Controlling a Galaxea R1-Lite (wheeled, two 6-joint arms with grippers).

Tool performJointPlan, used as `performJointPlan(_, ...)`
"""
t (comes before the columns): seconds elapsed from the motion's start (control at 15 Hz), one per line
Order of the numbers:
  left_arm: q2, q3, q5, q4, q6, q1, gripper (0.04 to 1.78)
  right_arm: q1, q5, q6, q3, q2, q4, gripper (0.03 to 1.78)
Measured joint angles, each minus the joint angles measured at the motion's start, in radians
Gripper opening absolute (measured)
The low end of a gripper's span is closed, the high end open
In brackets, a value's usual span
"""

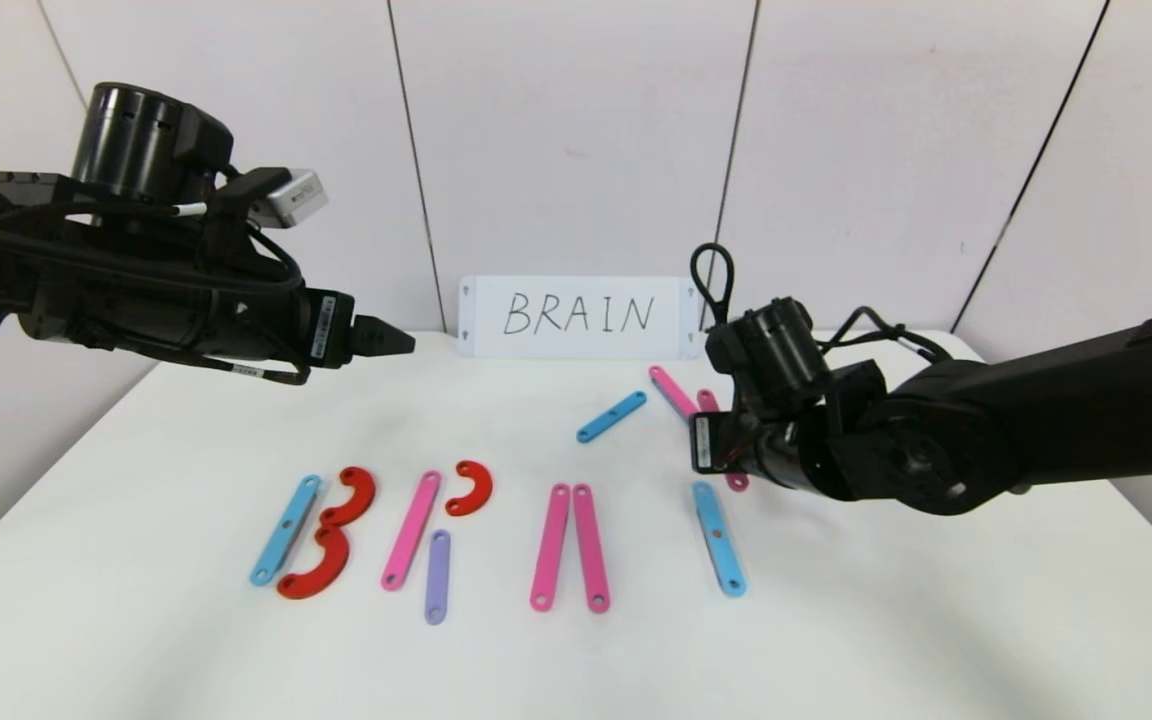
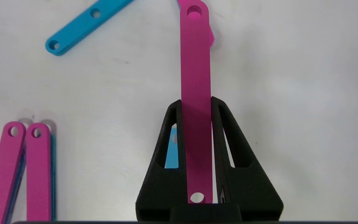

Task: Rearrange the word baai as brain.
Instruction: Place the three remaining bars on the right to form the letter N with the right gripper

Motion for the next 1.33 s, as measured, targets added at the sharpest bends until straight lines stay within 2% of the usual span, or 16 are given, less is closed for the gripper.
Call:
performJointPlan(0.4,-0.002,0.001,-0.001,0.002,0.000,-0.001,1.74,-0.052,0.002,0.070,0.178,-0.065,-0.007,0.27)
performJointPlan(0.67,-0.002,0.002,-0.001,0.002,0.000,-0.001,1.74,-0.056,0.012,0.072,0.263,-0.048,-0.118,0.27)
performJointPlan(1.33,-0.002,0.002,-0.001,0.002,0.000,-0.003,1.74,-0.048,0.020,0.063,0.303,-0.022,-0.131,0.27)
